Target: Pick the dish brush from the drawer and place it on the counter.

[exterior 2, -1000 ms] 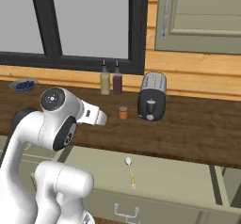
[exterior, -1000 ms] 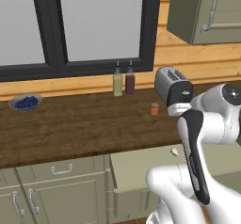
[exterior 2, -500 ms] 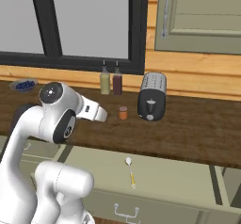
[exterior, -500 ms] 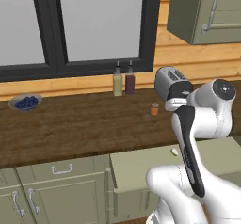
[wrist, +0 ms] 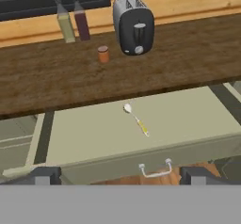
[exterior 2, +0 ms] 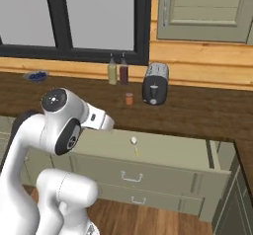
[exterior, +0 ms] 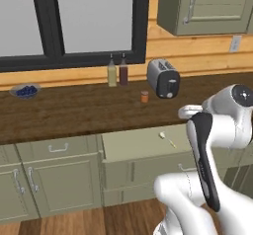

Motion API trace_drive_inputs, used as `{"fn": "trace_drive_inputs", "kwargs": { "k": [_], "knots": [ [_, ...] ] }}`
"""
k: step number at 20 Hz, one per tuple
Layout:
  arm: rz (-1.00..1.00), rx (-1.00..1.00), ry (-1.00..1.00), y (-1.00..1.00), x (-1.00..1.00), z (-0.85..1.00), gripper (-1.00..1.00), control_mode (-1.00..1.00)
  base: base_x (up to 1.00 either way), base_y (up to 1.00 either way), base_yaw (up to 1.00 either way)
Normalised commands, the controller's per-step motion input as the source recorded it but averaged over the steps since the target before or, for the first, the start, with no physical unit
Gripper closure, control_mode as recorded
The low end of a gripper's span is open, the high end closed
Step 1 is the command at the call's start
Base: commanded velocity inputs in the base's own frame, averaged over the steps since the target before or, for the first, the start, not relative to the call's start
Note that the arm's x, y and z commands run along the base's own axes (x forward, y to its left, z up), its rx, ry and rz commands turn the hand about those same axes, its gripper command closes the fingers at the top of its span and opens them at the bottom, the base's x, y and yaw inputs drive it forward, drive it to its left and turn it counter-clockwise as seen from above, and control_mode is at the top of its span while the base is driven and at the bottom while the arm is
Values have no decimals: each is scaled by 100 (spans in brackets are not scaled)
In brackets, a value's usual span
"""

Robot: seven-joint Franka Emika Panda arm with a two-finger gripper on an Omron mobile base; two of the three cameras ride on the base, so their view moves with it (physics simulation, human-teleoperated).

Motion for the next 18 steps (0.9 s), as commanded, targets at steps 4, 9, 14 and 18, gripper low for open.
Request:
{"fn": "trace_drive_inputs", "kwargs": {
  "k": [4, 9, 14, 18],
  "knots": [
    [0, 0, 1, 0, 7, 0, -100, -100, -30, -9, 0],
    [0, 0, 13, 0, 83, -16, -100, -100, 0, 0, 0],
    [0, -5, 25, 5, 100, -60, -100, -100, 0, 0, 0],
    [1, -4, 13, 0, 73, -64, -100, -100, 0, 0, 0]
  ]
}}
